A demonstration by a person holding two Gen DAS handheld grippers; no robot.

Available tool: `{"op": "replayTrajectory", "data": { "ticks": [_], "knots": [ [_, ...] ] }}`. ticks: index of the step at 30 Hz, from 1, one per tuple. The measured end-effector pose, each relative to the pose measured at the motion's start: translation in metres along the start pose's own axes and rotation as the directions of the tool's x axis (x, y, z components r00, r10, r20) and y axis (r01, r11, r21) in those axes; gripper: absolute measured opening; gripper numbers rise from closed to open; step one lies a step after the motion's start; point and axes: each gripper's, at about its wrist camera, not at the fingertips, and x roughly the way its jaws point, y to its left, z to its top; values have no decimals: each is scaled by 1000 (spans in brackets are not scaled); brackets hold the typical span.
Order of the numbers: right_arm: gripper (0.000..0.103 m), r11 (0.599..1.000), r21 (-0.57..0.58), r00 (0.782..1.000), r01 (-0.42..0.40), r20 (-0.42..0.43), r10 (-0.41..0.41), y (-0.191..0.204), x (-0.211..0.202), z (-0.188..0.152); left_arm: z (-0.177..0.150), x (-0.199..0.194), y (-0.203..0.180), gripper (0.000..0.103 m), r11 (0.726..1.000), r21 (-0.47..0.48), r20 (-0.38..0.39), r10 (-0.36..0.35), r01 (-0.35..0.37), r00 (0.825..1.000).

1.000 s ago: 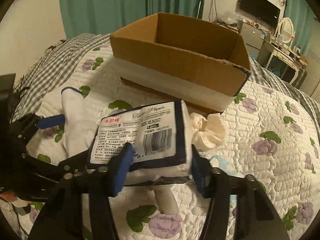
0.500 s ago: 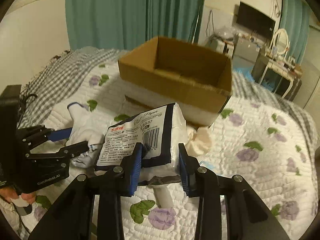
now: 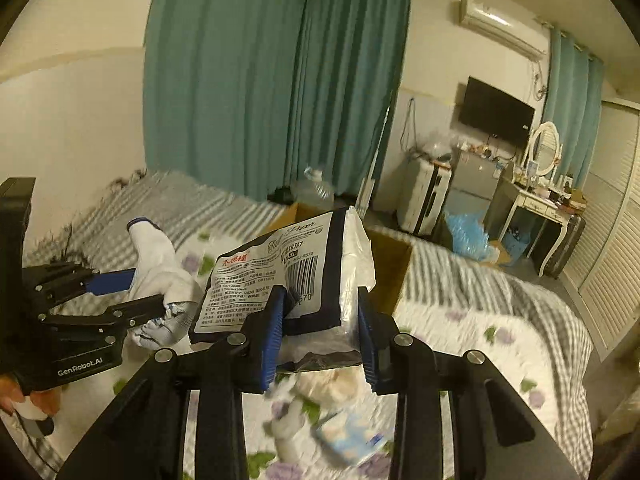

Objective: Organize soft objects
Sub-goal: 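Lower the gloves and package into the box and open both grippers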

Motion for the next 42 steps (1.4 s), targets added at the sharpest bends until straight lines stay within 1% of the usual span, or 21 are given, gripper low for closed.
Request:
{"op": "replayTrajectory", "data": {
  "ticks": [4, 7, 10, 12, 15, 19, 21, 23, 25, 26, 27, 28, 30, 32, 33, 34, 35, 37, 38, 40, 42],
  "knots": [
    [33, 999, 1, 999, 35, 40, -35, -15, 2, 32, 39, -5, -7, 42, 1000, 25, 52, 13, -14, 999],
    [33, 999, 13, 997, 50, 57, -51, -29, 15, 50, 64, -5, -14, 42, 999, 45, 94, 12, -16, 996],
    [33, 998, 40, 997, 53, 51, -55, -43, 39, 63, 84, 5, -22, 42, 996, 85, 111, 24, -34, 993],
    [33, 997, 45, 997, 59, 45, -61, -51, 61, 68, 92, 18, -27, 42, 995, 100, 110, 18, -29, 994],
    [33, 997, 53, 998, 50, 20, -51, -60, 95, 68, 100, 43, -39, 42, 993, 114, 88, 16, -26, 996],
    [33, 996, 80, 999, 31, -25, -30, -77, 144, 61, 103, 93, -46, 42, 991, 130, 31, 27, -31, 999],
    [33, 995, 95, 999, 14, -50, -10, -83, 172, 54, 100, 119, -47, 42, 989, 141, 4, 39, -39, 999],
    [33, 994, 106, 998, -1, -64, 7, -86, 189, 47, 96, 143, -45, 42, 988, 143, -19, 53, -49, 998],
    [34, 994, 107, 997, -10, -80, 18, -87, 206, 39, 90, 167, -43, 43, 985, 153, -41, 88, -81, 995],
    [34, 995, 100, 996, -7, -86, 16, -86, 213, 36, 88, 174, -44, 47, 983, 160, -45, 96, -88, 994],
    [35, 996, 91, 996, -14, -88, 22, -85, 218, 33, 85, 181, -44, 48, 981, 169, -48, 104, -95, 993],
    [37, 996, 83, 996, -21, -86, 28, -85, 220, 29, 82, 187, -43, 50, 979, 176, -50, 111, -100, 993],
    [44, 996, 74, 995, -41, -82, 47, -85, 224, 28, 80, 194, -41, 60, 978, 179, -52, 115, -104, 992],
    [56, 994, 97, 998, -41, -52, 46, -89, 219, 30, 77, 197, -40, 64, 980, 171, -55, 112, -101, 992],
    [70, 993, 108, 998, -44, -38, 49, -91, 215, 32, 77, 197, -41, 70, 979, 173, -58, 115, -103, 992],
    [77, 992, 117, 999, -44, -26, 47, -93, 210, 36, 77, 195, -43, 72, 978, 178, -57, 117, -105, 991],
    [77, 992, 122, 999, -43, -5, 44, -93, 200, 41, 77, 192, -44, 75, 976, 185, -50, 129, -118, 990],
    [78, 992, 120, 999, -41, 13, 40, -91, 182, 49, 81, 183, -46, 75, 968, 191, -34, 173, -163, 984],
    [79, 992, 122, 999, -43, 23, 40, -91, 167, 56, 83, 176, -47, 75, 967, 189, -24, 181, -174, 983],
    [85, 991, 125, 998, -52, 40, 47, -89, 144, 64, 90, 155, -44, 75, 966, 172, 2, 195, -192, 981],
    [87, 992, 114, 997, -59, 61, 52, -89, 111, 76, 99, 125, -44, 88, 969, 149, 35, 196, -199, 980]
  ]
}}
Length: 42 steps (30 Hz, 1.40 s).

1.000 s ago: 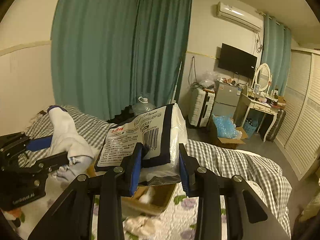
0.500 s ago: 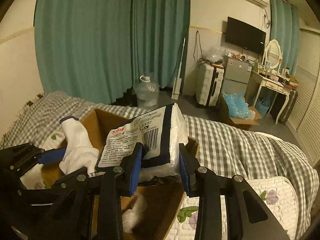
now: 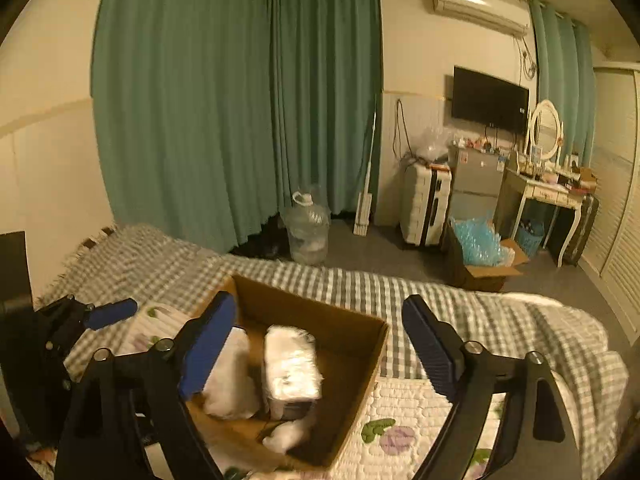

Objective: Organize soft objects
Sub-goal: 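Grasp the blue floral tissue pack with the right gripper while the left grasps a white sock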

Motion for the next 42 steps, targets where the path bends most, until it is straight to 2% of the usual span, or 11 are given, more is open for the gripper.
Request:
{"op": "replayTrajectory", "data": {
  "ticks": [6, 9, 12, 16, 19, 22, 27, 30, 36, 38, 42],
  "knots": [
    [100, 997, -72, 998, -31, 54, 35, 13, -104, 24, 11, -95, 20, 94, 999, -48, 104, 15, -10, 994],
    [101, 989, -132, 997, -59, 49, 66, 19, -143, 16, 12, -139, 29, 94, 997, -72, 155, 45, -34, 987],
    [101, 980, -198, 998, -33, 50, 44, 27, -172, -4, 6, -179, 27, 94, 995, -96, 196, 39, -20, 980],
    [101, 975, -212, 998, -59, -9, 59, 24, -179, -41, -9, -202, 17, 94, 991, -119, 213, 84, -59, 973],
    [101, 973, -210, 993, -99, -83, 83, 18, -165, -76, -25, -196, 6, 94, 989, -126, 147, 98, -80, 984],
    [101, 968, -220, 979, -124, -184, 83, 11, -136, -112, -45, -183, -8, 94, 990, -127, 106, 72, -59, 992],
    [101, 955, -230, 931, -187, -352, 98, -1, -83, -166, -81, -134, -25, 94, 983, -159, -41, 84, -89, 996],
    [101, 940, -269, 907, -212, -413, 87, -2, -60, -186, -98, -103, -30, 94, 982, -179, -135, 41, -65, 990],
    [100, 906, -296, 844, -301, -526, 109, 2, -20, -218, -128, -69, -42, 94, 982, -168, -186, 49, -81, 981],
    [95, 896, -304, 823, -325, -557, 110, 6, -8, -226, -136, -59, -45, 94, 983, -170, -198, 38, -72, 979],
    [82, 891, -245, 763, -381, -629, 153, 4, 12, -239, -147, -50, -51, 94, 983, -169, -197, 36, -70, 980]
  ]
}}
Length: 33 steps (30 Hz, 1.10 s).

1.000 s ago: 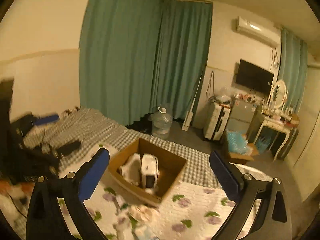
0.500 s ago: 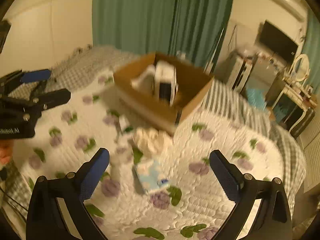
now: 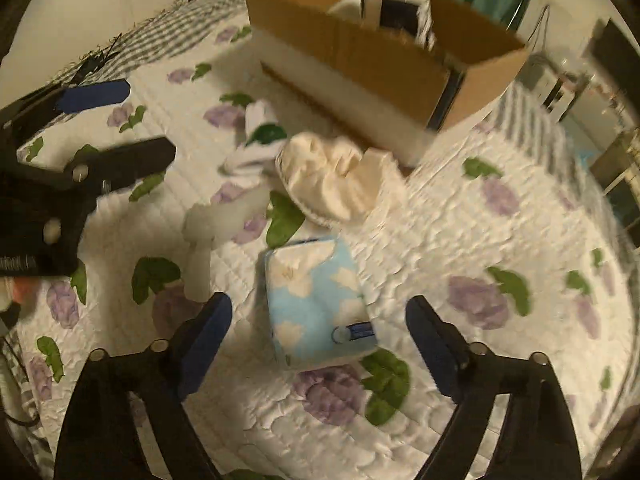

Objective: Organize soft objects
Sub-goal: 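Grasp the blue floral tissue pack with the right gripper while the left grasps a white sock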

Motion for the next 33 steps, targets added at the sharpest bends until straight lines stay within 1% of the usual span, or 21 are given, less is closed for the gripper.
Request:
{"op": "replayTrajectory", "data": {
  "ticks": [1, 2, 3, 4, 6, 8, 11, 12, 14, 15, 16, 18, 19, 20, 21, 26, 30, 33],
  "knots": [
    [73, 1000, 8, 1000, -15, -16, 15, -3, 5, -1, -2, 3, -3, 94, 1000, 10, -6, -2, 2, 1000],
    [68, 999, 19, 999, -29, -35, 30, -5, 9, -1, -4, 7, -6, 94, 1000, 23, -18, 2, -1, 1000],
    [57, 999, 31, 997, -40, -60, 42, -8, 15, -2, -7, 10, -9, 94, 1000, 30, -29, 2, -1, 1000],
    [56, 998, 36, 996, -44, -70, 46, -9, 18, -2, -9, 14, -11, 93, 999, 35, -39, -7, 8, 999],
    [54, 998, 43, 997, -49, -58, 51, -11, 16, -3, -15, 21, -15, 92, 998, 44, -72, -45, 48, 996],
    [54, 998, 51, 999, -34, -35, 35, -13, 9, -5, -20, 28, -20, 92, 996, 46, -113, -76, 81, 991],
    [53, 996, 92, 1000, -8, 14, 7, -23, -6, -8, -24, 32, -27, 91, 990, 54, -137, -120, 128, 983],
    [53, 994, 110, 1000, 0, 25, -3, -27, -10, -9, -26, 35, -31, 83, 989, 60, -144, -123, 132, 982],
    [53, 990, 142, 999, 4, 43, -10, -33, -16, -11, -28, 39, -35, 74, 988, 69, -151, -127, 139, 980],
    [53, 988, 153, 999, 3, 45, -10, -35, -18, -12, -29, 42, -38, 74, 987, 75, -152, -129, 142, 980],
    [53, 987, 158, 999, 4, 46, -12, -36, -17, -11, -30, 45, -40, 70, 986, 85, -156, -127, 142, 980],
    [53, 987, 161, 999, 6, 46, -14, -37, -18, -11, -32, 49, -45, 49, 985, 111, -146, -113, 130, 983],
    [53, 987, 160, 999, 9, 45, -17, -37, -18, -11, -33, 50, -47, 44, 983, 126, -135, -114, 131, 984],
    [53, 987, 159, 999, 13, 46, -20, -36, -18, -11, -34, 51, -49, 36, 981, 140, -123, -114, 131, 986],
    [53, 988, 156, 999, 15, 47, -23, -36, -19, -11, -34, 51, -50, 30, 979, 151, -119, -122, 139, 985],
    [53, 986, 159, 996, 43, 68, -54, -31, -28, -11, -30, 46, -43, 27, 971, 141, -121, -177, 193, 977],
    [53, 984, 167, 991, 63, 102, -81, -23, -53, -10, -28, 34, -39, 27, 969, 134, -117, -193, 208, 974],
    [53, 980, 181, 983, 85, 144, -112, -15, -80, -8, -23, 16, -37, 27, 968, 140, -90, -198, 209, 976]
  ]
}}
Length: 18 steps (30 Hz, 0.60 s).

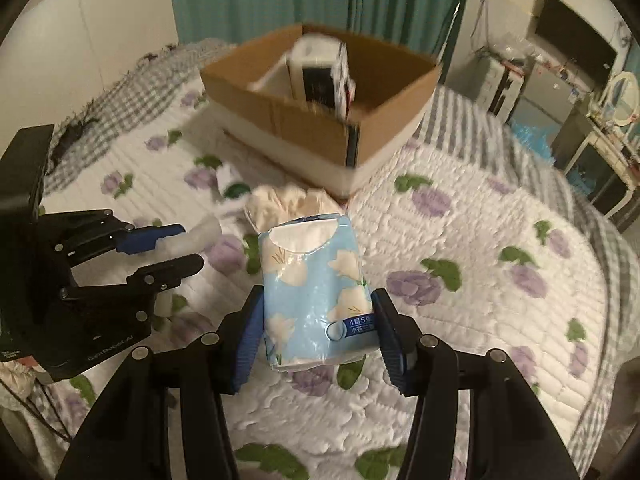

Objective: Organize soft objects
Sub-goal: 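Drop the tissue pack and white sock into the box, opening both grippers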

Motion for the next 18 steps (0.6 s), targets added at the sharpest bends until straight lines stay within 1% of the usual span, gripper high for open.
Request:
{"op": "replayTrajectory", "data": {
  "ticks": [5, 10, 14, 18],
  "knots": [
    [53, 998, 30, 993, 64, 97, -67, 13, -45, 15, 15, -47, 5, 27, 1000, 9, 94, -8, 7, 995],
    [53, 992, 52, 976, 112, 180, -119, 28, -81, 37, 37, -94, 12, 27, 1000, 22, 202, -16, 12, 979],
    [53, 989, 56, 962, 134, 233, -143, 37, -96, 65, 61, -117, 22, 27, 1000, 24, 267, -14, 8, 964],
    [53, 987, 52, 954, 150, 256, -158, 37, -92, 96, 86, -126, 36, 27, 1000, 20, 312, -13, 7, 950]
  ]
}}
